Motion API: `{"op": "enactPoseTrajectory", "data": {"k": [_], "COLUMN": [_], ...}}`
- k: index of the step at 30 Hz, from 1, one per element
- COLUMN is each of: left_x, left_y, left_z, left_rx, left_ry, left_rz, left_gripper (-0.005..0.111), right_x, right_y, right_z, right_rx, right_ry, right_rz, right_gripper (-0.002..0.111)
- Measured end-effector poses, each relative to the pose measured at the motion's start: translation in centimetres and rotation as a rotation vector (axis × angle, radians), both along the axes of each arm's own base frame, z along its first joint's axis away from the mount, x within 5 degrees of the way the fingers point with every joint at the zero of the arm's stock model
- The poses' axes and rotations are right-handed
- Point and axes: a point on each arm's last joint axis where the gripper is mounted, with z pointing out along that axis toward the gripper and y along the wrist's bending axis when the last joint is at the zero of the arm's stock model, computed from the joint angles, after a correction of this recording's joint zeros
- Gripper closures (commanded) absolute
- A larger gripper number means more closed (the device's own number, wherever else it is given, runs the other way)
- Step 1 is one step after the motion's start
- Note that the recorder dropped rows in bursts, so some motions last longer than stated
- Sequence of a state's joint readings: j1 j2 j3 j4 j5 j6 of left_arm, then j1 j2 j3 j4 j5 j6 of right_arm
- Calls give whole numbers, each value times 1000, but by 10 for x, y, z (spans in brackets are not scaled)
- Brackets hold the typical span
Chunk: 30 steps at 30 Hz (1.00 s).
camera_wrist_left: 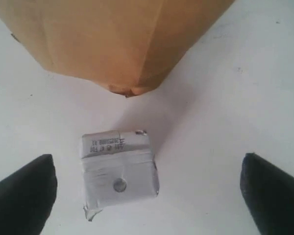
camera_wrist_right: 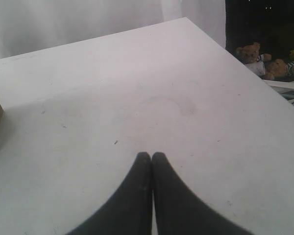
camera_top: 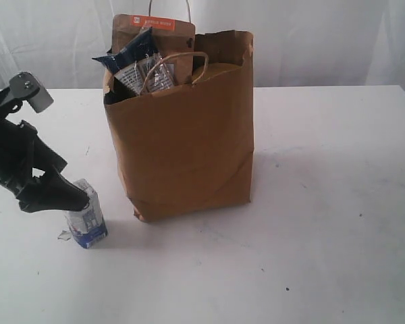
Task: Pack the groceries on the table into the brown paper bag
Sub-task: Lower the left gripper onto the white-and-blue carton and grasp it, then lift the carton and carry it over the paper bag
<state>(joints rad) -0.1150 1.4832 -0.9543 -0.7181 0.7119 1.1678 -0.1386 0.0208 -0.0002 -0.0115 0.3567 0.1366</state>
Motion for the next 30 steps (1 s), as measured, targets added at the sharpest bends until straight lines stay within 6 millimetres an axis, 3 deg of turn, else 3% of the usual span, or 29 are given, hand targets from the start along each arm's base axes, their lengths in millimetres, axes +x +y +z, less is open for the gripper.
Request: {"op": "enactPoseTrajectory", "data": {"k": [3,10,15,21,23,30], "left_x": [4,5,12,16,17,17], "left_y": [-2,-15,-13,-15,-16,-17], "left_z": [-14,-19,-20,-34,-36,-36], "left_rx": [6,44,85,89,78,57], "left_ry": [19,-23,-110,-78,-69,-58], "left_rz": [-83,-137,-128,-159,-152,-150], "left_gripper": [2,10,11,16,27,93], "right_x": [0,0,0,0,0,0], "right_y": [0,0,0,0,0,0], "right_z": [0,0,0,0,0,0], "right_rx": [0,0,0,0,0,0], "right_ry": [0,0,0,0,0,0], "right_rz": [0,0,0,0,0,0], "right_gripper": [108,108,108,108,108,108]}}
